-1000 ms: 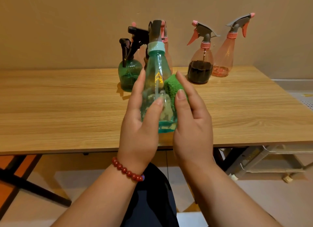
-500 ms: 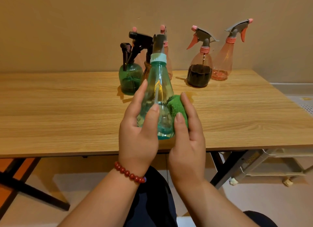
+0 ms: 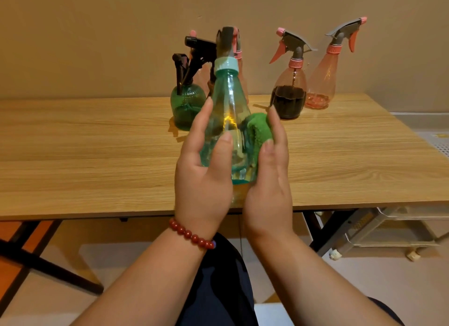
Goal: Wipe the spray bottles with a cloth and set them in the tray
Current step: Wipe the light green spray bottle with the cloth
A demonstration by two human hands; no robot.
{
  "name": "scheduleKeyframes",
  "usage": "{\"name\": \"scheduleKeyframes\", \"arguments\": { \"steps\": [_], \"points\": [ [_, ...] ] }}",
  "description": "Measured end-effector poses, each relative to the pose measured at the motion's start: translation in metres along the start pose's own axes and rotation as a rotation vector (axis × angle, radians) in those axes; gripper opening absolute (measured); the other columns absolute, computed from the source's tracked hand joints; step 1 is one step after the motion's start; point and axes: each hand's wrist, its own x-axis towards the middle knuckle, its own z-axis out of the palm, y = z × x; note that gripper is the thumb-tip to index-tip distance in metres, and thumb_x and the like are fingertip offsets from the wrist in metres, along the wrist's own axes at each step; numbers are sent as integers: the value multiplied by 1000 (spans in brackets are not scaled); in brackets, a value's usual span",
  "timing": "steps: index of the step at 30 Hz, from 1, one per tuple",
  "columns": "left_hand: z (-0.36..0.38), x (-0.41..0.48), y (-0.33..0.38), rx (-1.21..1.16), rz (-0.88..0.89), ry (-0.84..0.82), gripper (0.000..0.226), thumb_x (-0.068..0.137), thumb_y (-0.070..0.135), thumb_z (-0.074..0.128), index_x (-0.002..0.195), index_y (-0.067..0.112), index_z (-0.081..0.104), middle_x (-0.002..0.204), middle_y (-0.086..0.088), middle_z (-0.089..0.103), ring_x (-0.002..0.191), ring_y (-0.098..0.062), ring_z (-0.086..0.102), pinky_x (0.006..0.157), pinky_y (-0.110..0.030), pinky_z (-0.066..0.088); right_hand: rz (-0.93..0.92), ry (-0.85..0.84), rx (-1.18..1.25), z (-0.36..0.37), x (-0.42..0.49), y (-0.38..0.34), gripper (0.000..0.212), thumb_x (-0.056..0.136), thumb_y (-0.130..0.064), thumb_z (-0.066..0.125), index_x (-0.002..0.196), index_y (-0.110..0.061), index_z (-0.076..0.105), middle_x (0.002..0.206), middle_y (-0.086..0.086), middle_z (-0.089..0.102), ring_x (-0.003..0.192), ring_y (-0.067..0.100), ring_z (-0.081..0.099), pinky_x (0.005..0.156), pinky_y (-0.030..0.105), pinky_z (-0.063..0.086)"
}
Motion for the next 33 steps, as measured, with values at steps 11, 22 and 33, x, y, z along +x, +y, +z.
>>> {"name": "scheduleKeyframes", "arguments": {
  "steps": [11,22,33],
  "points": [
    [-5,0,-8,-66,-52,74,44,91,38,47,135,39,43,137,19,50,128,1,47,106,-28,42,0,-32,-39,8,-19,5,42,100,-48,29,139,-61,21,156,-25,17,143,-7,13,120,35,17],
    [-8,5,5,-88,-107,-19,63,84,47,57,142,33,38,119,30,55,108,15,55,80,-4,44,-143,-56,-69,2,0,6,38,103,-41,27,141,-42,28,157,-7,27,145,8,21,118,45,23],
    [-8,5,1,-148,-116,-10,44,97,28,46,141,31,42,131,30,48,121,17,44,93,-5,38,-227,-105,-189,-3,-3,9,45,102,-42,26,145,-32,31,158,0,25,146,8,19,118,29,22]
  ]
}}
